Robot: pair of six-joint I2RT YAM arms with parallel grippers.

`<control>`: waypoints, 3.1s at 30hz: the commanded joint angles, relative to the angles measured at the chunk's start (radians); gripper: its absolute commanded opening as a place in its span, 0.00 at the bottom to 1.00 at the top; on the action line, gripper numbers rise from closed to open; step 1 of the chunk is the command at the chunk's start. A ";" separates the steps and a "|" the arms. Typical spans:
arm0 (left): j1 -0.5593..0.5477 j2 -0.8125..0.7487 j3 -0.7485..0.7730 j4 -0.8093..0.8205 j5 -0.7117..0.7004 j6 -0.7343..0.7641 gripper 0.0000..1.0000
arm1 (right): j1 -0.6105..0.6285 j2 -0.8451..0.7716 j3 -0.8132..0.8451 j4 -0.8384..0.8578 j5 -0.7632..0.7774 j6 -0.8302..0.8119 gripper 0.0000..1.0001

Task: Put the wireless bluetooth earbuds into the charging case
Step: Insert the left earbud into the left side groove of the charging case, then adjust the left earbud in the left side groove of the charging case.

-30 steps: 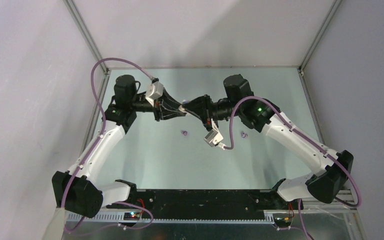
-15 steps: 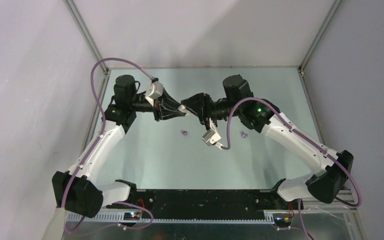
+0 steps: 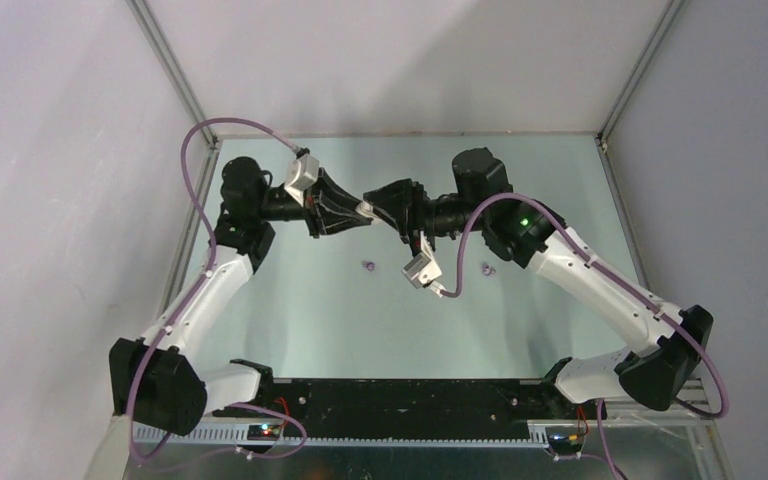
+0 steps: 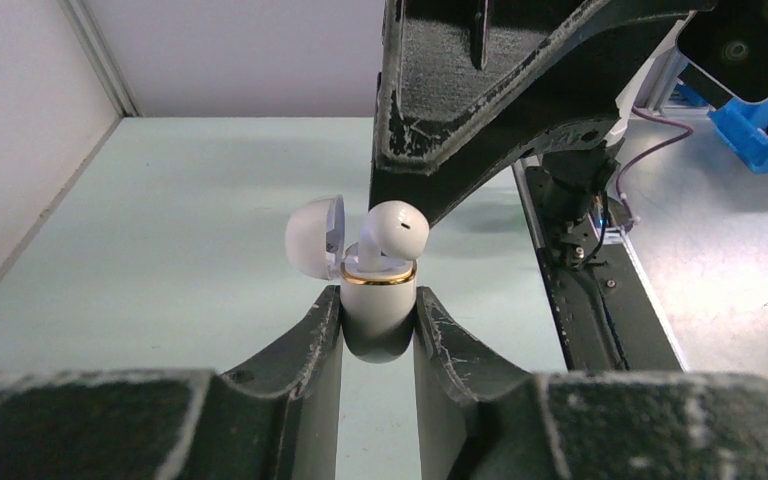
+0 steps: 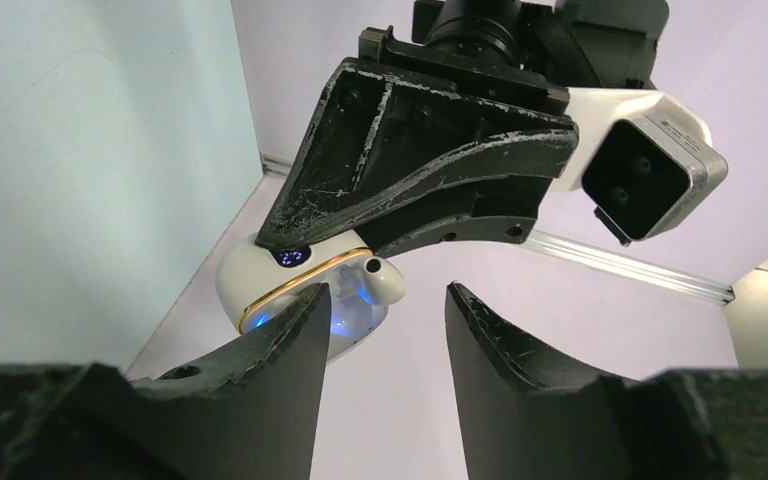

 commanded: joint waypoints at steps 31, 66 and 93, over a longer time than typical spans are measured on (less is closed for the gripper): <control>-0.034 0.006 -0.083 0.793 -0.503 -0.505 0.00 | 0.020 0.254 0.633 0.181 0.461 2.017 0.86; -0.014 -0.029 -0.058 0.753 -0.435 -0.526 0.00 | -0.019 0.171 0.461 0.176 0.422 1.977 0.83; -0.004 -0.034 -0.060 0.762 -0.414 -0.531 0.00 | -0.054 0.143 0.418 0.161 0.385 1.893 0.80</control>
